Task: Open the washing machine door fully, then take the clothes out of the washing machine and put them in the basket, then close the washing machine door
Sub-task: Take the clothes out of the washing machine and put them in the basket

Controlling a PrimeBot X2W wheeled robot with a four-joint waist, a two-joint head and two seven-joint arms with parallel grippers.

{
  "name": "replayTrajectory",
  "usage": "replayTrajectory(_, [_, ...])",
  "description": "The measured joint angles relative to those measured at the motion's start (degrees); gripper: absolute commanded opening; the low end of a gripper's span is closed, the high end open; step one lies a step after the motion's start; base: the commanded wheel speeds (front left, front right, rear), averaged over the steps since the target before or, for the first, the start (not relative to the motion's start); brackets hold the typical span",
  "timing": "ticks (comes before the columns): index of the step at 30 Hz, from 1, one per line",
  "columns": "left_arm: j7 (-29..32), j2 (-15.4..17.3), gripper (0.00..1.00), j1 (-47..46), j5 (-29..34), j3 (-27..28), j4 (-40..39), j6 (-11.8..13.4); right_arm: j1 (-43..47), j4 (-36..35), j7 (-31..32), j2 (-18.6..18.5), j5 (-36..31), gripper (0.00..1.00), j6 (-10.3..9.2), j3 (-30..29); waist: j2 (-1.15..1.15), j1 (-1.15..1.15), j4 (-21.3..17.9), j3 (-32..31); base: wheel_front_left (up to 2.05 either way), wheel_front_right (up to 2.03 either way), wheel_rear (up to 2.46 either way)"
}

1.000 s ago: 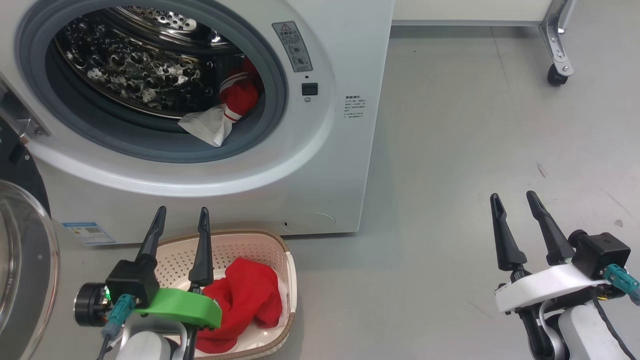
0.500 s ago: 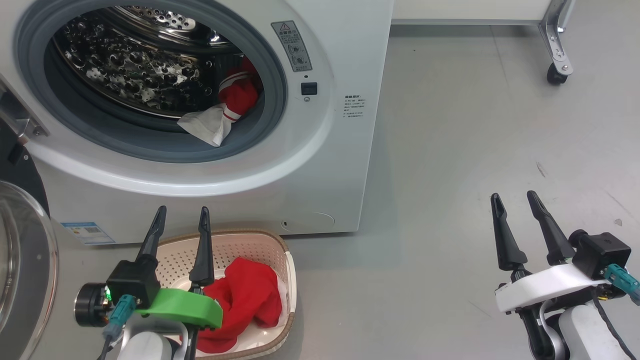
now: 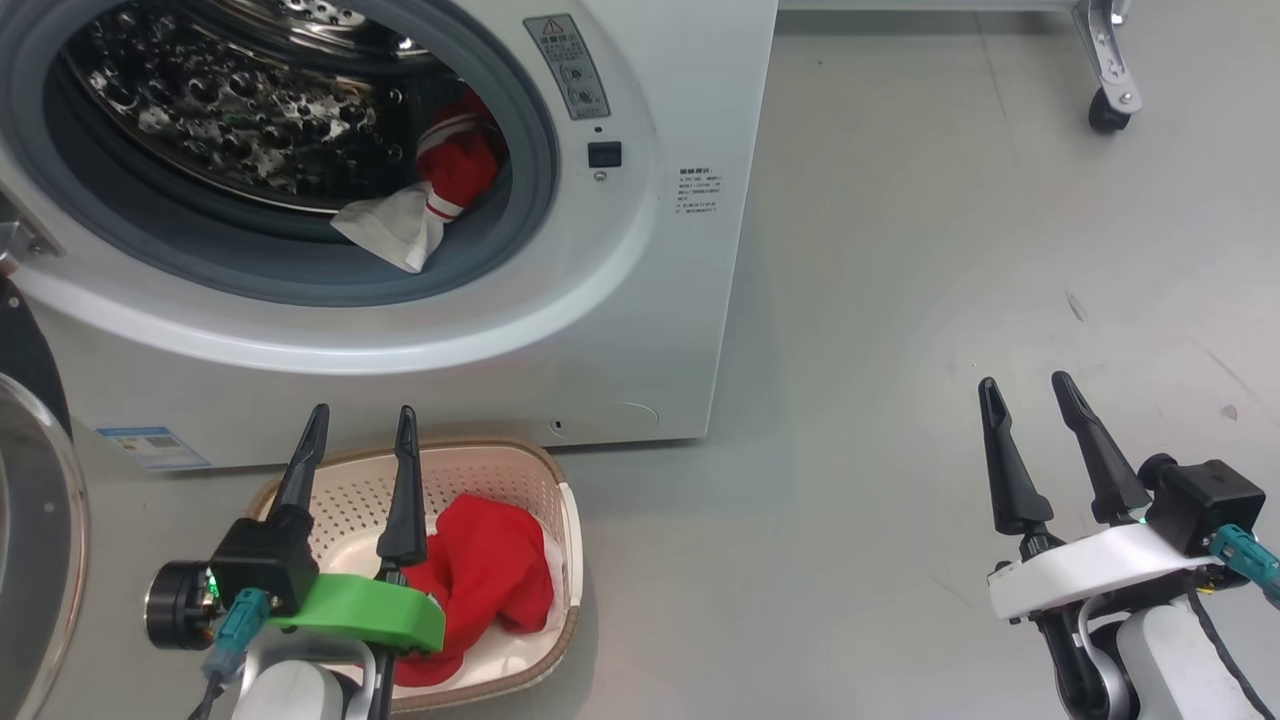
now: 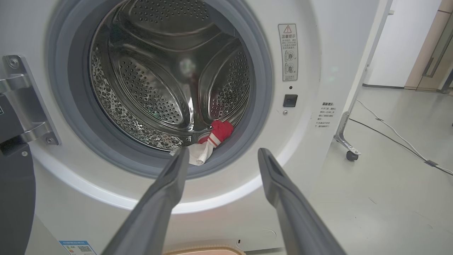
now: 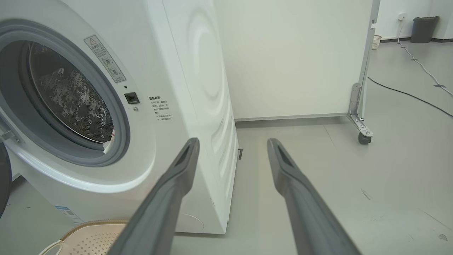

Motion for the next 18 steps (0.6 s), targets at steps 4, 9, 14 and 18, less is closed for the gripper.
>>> replayTrajectory(4, [0.0,0.0,1.00,-0.1,0.6,0.1,-0.6,0.2,0.0,-0.5,0.0,-0.2,0.1,1.00,0.00,0.0,0.00,0.00,-0.4,1.7,0.00,0.00,0.00])
replayTrajectory(9, [0.0,0.1,1.00,-0.7,1.9,0.5,-0.6,0.4,-0.3,-1.4,0.0,-0.5,0.2,1.00,0.00,0.2,0.00,0.00,-1.1,4.4,0.00,0.00,0.00])
replayTrajectory(14, [1.1,0.9,1.00,-4.6,3.0,1.0,-0.8,0.7,-1.3,-2.2,0.0,-0.7,0.8,1.00,0.00,0.3,0.00,0.00,-2.2,7.6,0.00,0.00,0.00])
replayTrajectory(18, [3.8,1.1,1.00,-8.7,4.1,1.1,-0.7,0.7,-2.4,-2.7,0.0,-0.9,1.3,1.00,0.00,0.8,0.00,0.00,-3.2,10.4,0.00,0.00,0.00])
